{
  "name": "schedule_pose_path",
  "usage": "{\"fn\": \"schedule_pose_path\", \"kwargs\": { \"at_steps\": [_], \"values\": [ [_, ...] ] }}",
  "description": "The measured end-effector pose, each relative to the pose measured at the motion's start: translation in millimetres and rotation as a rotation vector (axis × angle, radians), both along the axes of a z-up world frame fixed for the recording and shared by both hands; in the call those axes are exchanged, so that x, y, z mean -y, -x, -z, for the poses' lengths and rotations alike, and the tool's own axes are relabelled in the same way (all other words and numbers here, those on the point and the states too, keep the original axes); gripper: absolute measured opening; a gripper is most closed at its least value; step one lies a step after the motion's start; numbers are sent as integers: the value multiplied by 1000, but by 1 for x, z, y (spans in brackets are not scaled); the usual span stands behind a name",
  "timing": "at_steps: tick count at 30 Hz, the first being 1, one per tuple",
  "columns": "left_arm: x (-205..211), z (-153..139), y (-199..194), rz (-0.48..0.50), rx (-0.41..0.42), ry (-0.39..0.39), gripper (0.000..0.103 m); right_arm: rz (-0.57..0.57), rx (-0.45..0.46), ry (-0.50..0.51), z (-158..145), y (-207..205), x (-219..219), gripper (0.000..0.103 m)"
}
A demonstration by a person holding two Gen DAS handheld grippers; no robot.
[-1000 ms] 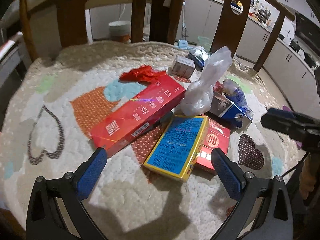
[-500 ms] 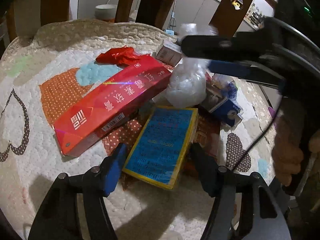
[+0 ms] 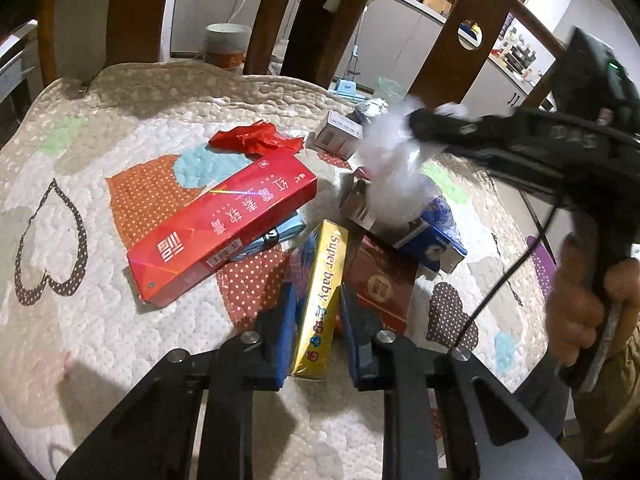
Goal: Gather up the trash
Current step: 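Grasp the clear plastic bag with the right tool while the left grasps the yellow box, then carry both items over the purple basket and open both tools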
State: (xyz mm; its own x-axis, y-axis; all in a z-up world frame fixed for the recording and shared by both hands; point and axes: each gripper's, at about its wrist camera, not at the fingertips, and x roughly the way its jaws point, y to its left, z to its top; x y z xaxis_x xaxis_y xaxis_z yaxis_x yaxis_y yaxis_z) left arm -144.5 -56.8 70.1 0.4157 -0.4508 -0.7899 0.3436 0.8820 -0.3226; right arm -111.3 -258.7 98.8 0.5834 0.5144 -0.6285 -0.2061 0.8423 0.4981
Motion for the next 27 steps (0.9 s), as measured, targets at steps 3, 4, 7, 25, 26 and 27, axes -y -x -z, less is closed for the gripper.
{"fn": "schedule_pose_path", "kwargs": {
  "at_steps": [3, 4, 7, 25, 26, 27],
  "values": [
    [-1, -2, 4, -12, -1, -5, 17, 27, 31, -30, -13, 15, 19, 9],
    [-2, -4, 6, -16, 0, -3, 17, 35, 37, -33, -16, 19, 25, 9],
    [-5, -9, 7, -33, 14, -8, 17, 82, 58, -36, -22, 39, 50, 9],
    [94, -67, 35, 174, 99, -27, 17, 480, 118, 2, -14, 148, 233, 9],
    [104, -68, 36, 195, 98, -23, 17, 496, 117, 7, -13, 151, 240, 9],
    [116, -70, 37, 220, 98, -18, 17, 529, 115, 21, -10, 158, 254, 9]
  ]
}}
